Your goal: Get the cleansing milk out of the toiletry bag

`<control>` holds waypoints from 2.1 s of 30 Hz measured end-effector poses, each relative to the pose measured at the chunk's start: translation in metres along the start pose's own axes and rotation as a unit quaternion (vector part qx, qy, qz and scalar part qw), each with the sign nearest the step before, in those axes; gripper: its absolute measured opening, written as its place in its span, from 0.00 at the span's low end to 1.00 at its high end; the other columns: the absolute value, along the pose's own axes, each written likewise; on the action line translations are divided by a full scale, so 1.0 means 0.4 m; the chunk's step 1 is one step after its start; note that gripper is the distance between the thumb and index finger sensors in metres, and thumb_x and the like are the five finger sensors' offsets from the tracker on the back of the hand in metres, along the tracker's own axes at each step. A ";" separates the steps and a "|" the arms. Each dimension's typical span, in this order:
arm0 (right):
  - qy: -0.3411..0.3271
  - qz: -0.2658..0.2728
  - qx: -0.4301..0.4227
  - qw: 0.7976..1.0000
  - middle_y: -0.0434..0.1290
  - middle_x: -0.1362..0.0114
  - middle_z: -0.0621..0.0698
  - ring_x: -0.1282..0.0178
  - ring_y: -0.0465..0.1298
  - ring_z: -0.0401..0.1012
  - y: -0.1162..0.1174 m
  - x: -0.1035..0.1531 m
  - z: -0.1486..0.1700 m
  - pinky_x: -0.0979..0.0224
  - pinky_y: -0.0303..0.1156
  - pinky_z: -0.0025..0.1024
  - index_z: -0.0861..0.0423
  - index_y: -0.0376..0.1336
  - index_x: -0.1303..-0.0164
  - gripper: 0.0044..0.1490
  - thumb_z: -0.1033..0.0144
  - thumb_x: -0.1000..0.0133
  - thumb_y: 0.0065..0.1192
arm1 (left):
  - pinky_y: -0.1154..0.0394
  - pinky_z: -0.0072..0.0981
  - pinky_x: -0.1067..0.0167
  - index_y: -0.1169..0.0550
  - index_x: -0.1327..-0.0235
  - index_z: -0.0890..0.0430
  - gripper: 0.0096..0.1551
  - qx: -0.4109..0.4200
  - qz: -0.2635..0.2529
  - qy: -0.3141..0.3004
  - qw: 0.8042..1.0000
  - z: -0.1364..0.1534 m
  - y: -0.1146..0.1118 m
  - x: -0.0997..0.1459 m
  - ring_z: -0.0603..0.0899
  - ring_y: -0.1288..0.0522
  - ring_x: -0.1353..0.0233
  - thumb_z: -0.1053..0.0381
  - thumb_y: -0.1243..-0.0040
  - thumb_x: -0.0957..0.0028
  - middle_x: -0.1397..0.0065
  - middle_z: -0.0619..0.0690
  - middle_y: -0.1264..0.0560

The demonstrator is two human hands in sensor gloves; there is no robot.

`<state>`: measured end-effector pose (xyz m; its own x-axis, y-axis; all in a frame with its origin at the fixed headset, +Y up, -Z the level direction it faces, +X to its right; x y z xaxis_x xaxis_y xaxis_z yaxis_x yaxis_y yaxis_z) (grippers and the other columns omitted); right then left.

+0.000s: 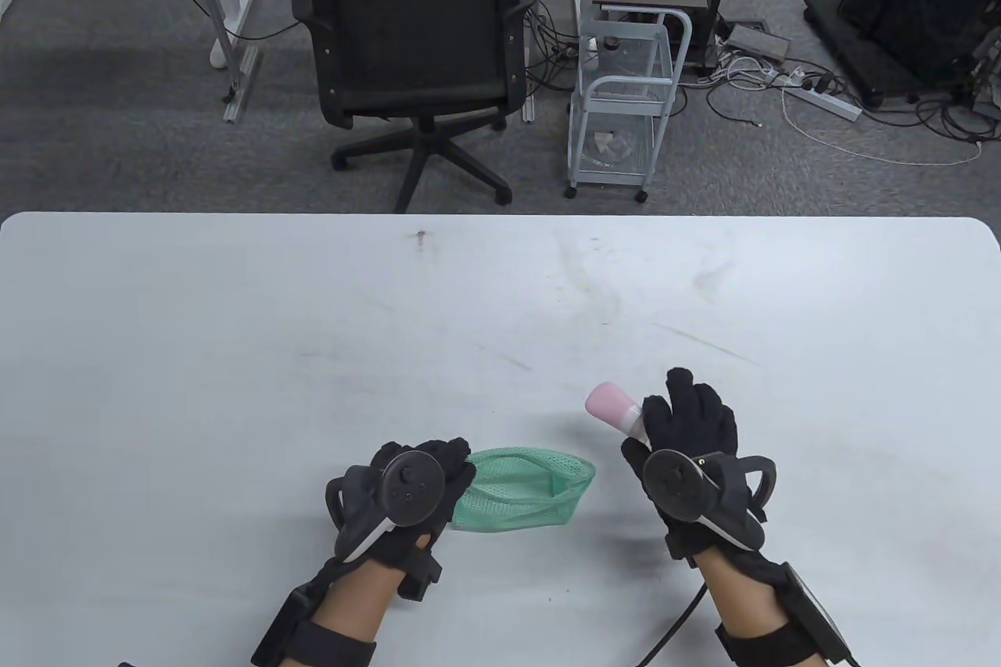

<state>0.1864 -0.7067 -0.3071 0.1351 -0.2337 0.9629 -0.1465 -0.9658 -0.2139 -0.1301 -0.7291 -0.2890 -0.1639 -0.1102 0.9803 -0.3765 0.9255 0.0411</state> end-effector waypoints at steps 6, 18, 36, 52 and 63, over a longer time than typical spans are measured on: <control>0.049 -0.069 0.007 0.996 0.57 0.14 0.75 0.26 0.62 0.79 0.050 -0.021 0.048 0.29 0.59 0.75 0.69 0.69 0.30 0.41 0.54 0.43 0.77 | 0.28 0.66 0.32 0.12 0.43 0.50 0.24 -0.002 0.002 0.001 1.000 0.000 -0.001 0.000 0.65 0.12 0.42 0.44 0.27 0.50 0.36 0.54 0.12; 0.100 -0.161 0.046 0.981 0.55 0.14 0.76 0.25 0.60 0.79 0.129 -0.034 0.085 0.28 0.58 0.75 0.69 0.68 0.29 0.41 0.55 0.42 0.76 | 0.28 0.66 0.32 0.12 0.42 0.50 0.24 -0.004 0.007 0.004 1.000 -0.001 -0.002 -0.001 0.65 0.12 0.41 0.44 0.27 0.49 0.36 0.54 0.12; 0.105 -0.204 0.068 0.971 0.54 0.14 0.76 0.25 0.60 0.79 0.189 -0.035 0.082 0.28 0.58 0.75 0.70 0.66 0.28 0.42 0.54 0.41 0.73 | 0.28 0.66 0.32 0.13 0.42 0.50 0.24 -0.004 0.013 0.007 1.000 0.001 -0.003 -0.002 0.65 0.12 0.41 0.44 0.27 0.49 0.36 0.54 0.12; 0.102 -0.188 0.034 0.976 0.52 0.13 0.77 0.25 0.59 0.80 0.189 -0.038 0.086 0.29 0.57 0.75 0.70 0.62 0.23 0.44 0.52 0.39 0.67 | 0.28 0.66 0.32 0.12 0.42 0.50 0.24 -0.005 0.013 0.008 1.000 0.001 -0.003 -0.003 0.65 0.12 0.41 0.44 0.27 0.49 0.36 0.54 0.12; 0.065 -0.124 -0.015 0.990 0.54 0.14 0.76 0.26 0.60 0.79 0.118 -0.034 0.060 0.29 0.58 0.75 0.69 0.62 0.22 0.43 0.53 0.39 0.67 | 0.28 0.66 0.32 0.12 0.42 0.50 0.24 -0.004 0.014 0.008 1.000 0.002 -0.003 -0.002 0.65 0.12 0.42 0.44 0.27 0.49 0.36 0.54 0.12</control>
<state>0.2011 -0.7518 -0.3341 0.0437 0.0291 0.9986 -0.1536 -0.9875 0.0355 -0.1304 -0.7305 -0.2902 -0.1592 -0.0792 0.9841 -0.3656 0.9306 0.0158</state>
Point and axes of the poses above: the tracker on the back of each hand, its own z axis roughly to the little-finger side, its own x axis roughly from the fingertips to the wrist, y = z × x, the point moved 3 cm from there along -x, roughly from the wrist to the fingertips
